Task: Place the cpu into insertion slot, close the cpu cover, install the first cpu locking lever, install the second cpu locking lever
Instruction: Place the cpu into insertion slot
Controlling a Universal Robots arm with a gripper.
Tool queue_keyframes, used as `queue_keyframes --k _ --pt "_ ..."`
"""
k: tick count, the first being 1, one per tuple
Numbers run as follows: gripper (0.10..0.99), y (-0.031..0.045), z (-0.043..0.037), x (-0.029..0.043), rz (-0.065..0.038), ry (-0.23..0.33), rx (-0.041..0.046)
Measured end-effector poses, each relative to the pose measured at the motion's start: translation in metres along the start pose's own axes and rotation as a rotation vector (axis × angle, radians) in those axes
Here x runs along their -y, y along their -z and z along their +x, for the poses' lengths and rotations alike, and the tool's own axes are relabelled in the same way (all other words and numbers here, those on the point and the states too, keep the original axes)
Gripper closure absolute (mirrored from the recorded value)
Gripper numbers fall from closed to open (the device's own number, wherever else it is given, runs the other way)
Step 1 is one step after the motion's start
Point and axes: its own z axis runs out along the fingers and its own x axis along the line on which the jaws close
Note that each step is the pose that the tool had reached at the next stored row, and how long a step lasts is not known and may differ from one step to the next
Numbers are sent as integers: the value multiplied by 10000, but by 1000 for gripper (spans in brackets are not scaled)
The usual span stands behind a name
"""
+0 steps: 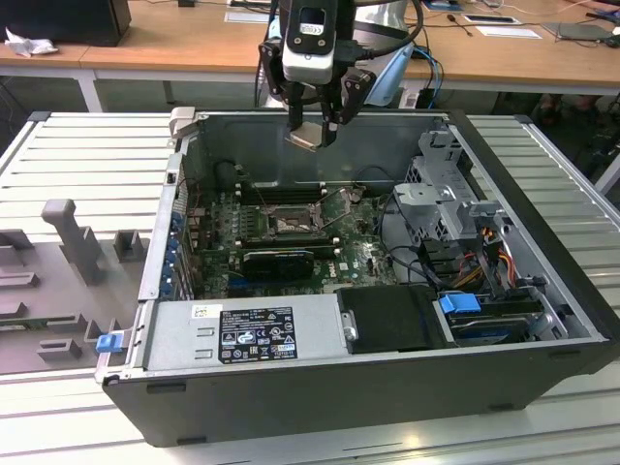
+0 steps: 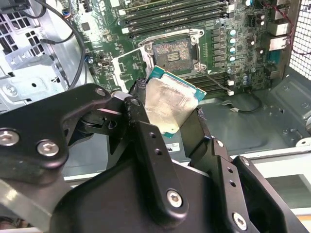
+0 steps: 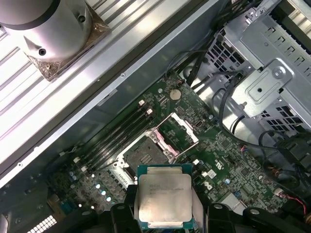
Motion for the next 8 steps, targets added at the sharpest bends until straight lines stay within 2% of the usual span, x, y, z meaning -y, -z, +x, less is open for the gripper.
queue_keyframes --k 8 --pt "561 0 0 0 -8 -405 37"
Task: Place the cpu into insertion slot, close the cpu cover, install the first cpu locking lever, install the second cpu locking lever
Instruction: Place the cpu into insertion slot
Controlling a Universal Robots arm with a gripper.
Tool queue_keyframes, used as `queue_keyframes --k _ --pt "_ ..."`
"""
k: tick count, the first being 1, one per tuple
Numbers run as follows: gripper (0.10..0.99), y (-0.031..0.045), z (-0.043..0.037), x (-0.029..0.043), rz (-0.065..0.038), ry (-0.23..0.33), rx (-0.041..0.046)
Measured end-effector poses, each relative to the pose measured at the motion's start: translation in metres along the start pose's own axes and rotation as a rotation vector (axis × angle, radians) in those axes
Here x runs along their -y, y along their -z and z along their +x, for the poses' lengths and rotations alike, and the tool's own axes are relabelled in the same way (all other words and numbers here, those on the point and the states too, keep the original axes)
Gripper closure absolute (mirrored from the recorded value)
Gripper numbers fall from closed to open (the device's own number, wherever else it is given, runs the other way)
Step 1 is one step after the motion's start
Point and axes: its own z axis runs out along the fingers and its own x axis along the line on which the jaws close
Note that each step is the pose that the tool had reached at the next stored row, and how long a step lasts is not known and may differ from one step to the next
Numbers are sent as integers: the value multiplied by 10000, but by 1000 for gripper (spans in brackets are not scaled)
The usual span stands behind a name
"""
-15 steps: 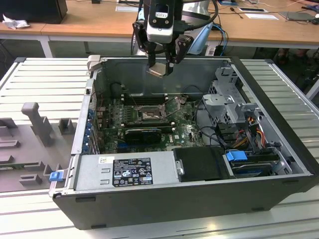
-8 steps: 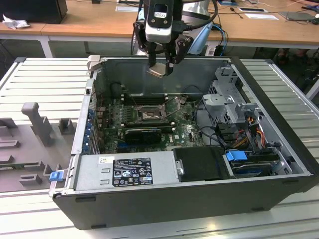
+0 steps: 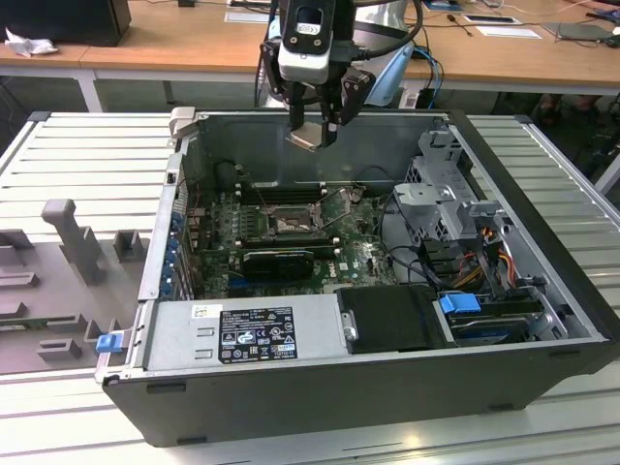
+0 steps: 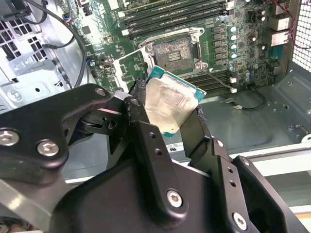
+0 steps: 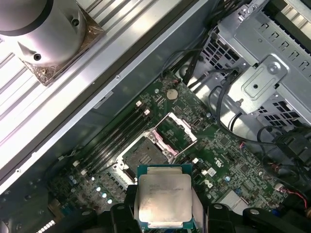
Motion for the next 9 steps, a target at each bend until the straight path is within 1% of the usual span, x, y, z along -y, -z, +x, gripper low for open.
queue_keyframes --k 9 --pt "561 0 0 0 -8 -397 35"
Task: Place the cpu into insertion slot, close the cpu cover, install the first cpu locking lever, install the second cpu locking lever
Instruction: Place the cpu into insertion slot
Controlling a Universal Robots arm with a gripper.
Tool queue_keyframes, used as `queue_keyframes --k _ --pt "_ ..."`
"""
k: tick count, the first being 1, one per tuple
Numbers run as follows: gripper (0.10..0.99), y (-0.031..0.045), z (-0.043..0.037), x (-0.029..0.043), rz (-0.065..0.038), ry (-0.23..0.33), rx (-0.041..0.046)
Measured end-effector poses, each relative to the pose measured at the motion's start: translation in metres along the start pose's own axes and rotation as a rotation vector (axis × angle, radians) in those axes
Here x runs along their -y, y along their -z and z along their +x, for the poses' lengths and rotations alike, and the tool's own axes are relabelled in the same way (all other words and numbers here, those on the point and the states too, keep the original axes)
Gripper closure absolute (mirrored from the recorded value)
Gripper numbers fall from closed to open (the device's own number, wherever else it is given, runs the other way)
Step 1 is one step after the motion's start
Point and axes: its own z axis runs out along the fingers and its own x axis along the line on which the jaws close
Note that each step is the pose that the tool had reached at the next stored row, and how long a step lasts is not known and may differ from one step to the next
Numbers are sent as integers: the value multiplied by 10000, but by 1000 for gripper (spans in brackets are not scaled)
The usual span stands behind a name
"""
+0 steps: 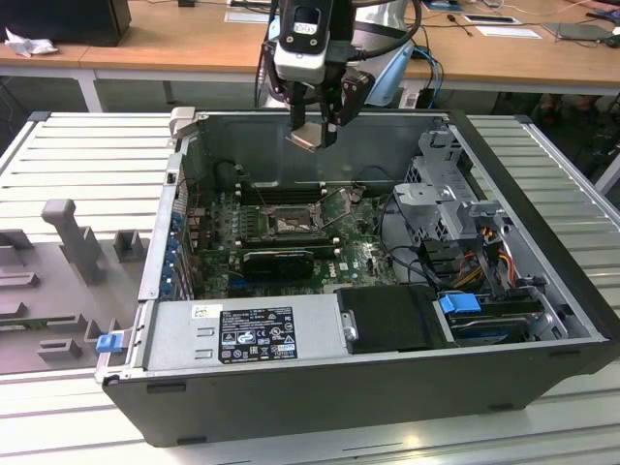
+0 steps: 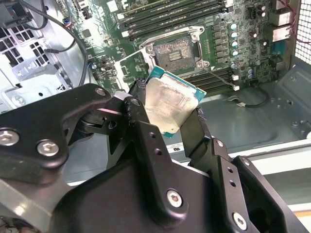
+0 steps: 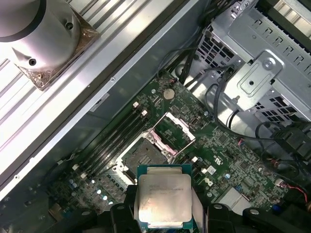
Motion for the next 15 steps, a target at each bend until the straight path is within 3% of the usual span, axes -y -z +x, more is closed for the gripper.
queue_keyframes --k 15 --pt "561 0 0 0 -10 -510 46"
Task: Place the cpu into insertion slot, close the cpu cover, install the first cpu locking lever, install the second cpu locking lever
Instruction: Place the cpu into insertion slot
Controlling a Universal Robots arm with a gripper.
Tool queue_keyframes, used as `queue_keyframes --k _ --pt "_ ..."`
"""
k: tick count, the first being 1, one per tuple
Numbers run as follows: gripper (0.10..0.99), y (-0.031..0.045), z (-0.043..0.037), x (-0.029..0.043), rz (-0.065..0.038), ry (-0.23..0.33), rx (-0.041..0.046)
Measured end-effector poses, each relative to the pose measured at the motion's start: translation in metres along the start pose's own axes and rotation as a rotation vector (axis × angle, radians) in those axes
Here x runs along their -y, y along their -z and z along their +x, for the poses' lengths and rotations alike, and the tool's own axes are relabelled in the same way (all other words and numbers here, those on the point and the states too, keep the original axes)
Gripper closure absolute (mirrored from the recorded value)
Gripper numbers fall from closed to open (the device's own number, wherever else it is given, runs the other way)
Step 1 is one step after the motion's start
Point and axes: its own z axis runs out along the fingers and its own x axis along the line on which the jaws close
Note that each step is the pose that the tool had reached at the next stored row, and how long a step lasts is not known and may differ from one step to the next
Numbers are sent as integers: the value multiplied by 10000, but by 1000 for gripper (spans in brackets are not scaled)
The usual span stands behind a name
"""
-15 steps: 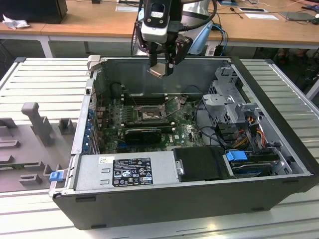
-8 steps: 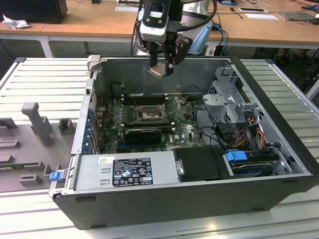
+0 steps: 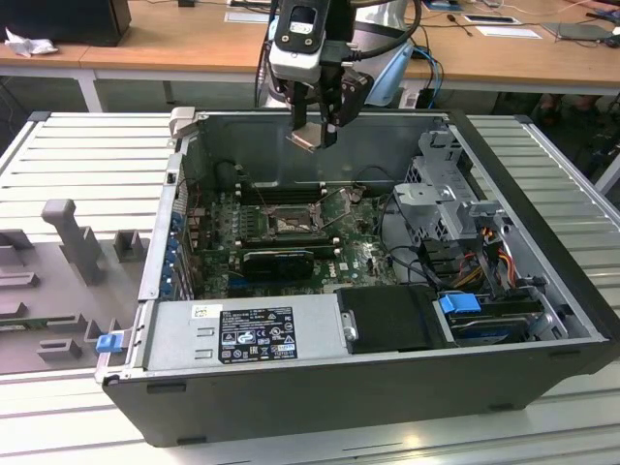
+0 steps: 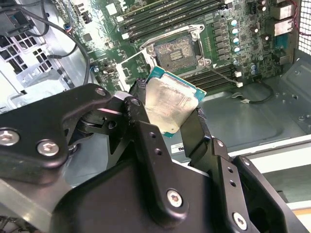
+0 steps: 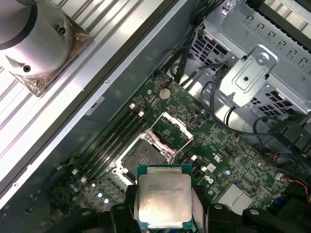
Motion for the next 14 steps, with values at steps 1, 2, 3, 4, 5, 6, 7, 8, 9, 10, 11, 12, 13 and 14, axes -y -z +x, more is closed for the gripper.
queue_keyframes --k 1,2,3,4,5,6,7,8,9,10,11,12,13,14 --pt "561 0 0 0 -1 -27 2" --pt "561 0 0 0 -1 -63 6" --pt "561 0 0 0 -2 -94 9" --pt "561 0 0 0 -3 -150 13" --pt "561 0 0 0 -4 -208 19" --pt "561 0 0 0 -6 -290 26" --pt "561 0 0 0 -7 -343 31" --pt "561 0 0 0 -7 -379 34" --pt "561 0 0 0 -8 -414 38" --pt "561 0 0 0 -10 -476 43" --pt "561 -1 0 0 -11 -533 48" --pt "561 -1 0 0 -12 -579 52" --pt "561 -1 0 0 -13 -653 59" --pt "561 0 0 0 -14 -715 65"
